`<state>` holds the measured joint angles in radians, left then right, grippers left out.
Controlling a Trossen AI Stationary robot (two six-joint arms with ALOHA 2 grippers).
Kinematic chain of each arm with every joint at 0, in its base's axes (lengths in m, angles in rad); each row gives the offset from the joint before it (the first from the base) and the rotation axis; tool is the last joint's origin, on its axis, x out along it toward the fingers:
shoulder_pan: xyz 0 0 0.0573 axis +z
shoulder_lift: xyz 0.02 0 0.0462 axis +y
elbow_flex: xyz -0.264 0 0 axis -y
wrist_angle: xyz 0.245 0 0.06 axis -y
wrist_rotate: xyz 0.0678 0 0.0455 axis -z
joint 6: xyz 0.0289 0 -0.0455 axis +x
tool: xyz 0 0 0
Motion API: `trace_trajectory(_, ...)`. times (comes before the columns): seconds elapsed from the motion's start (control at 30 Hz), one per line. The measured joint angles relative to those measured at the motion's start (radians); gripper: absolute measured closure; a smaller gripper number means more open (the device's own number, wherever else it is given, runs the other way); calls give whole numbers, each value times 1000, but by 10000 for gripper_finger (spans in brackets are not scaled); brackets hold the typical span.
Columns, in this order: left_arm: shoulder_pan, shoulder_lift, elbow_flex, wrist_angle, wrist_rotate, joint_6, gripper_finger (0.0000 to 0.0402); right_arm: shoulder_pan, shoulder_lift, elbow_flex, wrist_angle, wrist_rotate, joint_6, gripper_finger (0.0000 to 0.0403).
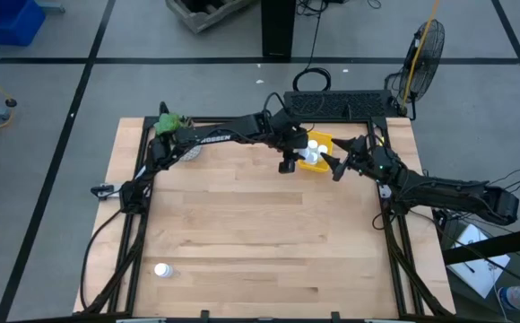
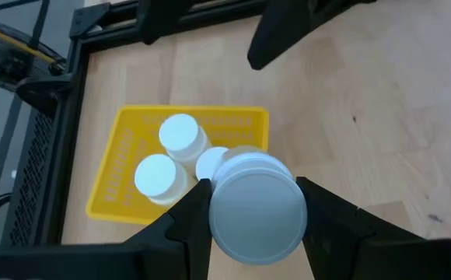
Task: Pick and place pill bottles into a basket
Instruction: Put the top white medicine bottle into the yellow bin
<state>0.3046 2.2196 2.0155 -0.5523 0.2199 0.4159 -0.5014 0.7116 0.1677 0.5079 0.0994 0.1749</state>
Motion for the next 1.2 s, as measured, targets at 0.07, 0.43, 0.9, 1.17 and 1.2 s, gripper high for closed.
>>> trace_trajectory(0.07,0,0,0,-4,0,0,246,0,1,0,0,0,8,67)
trace_trajectory(0.43,-4,0,0,-8,-2,-4,246,-40,3,0,-172,425,52,67)
trace_trajectory(0.9,-5,-4,0,-38,-20,9,246,-102,170,0,-232,315,158,67)
trace_trajectory(1.17,-5,-38,0,-53,-34,18,246,-101,341,0,-47,231,180,67)
trace_trajectory(1.2,-5,-40,0,-50,-38,18,246,-101,366,0,-11,220,181,67)
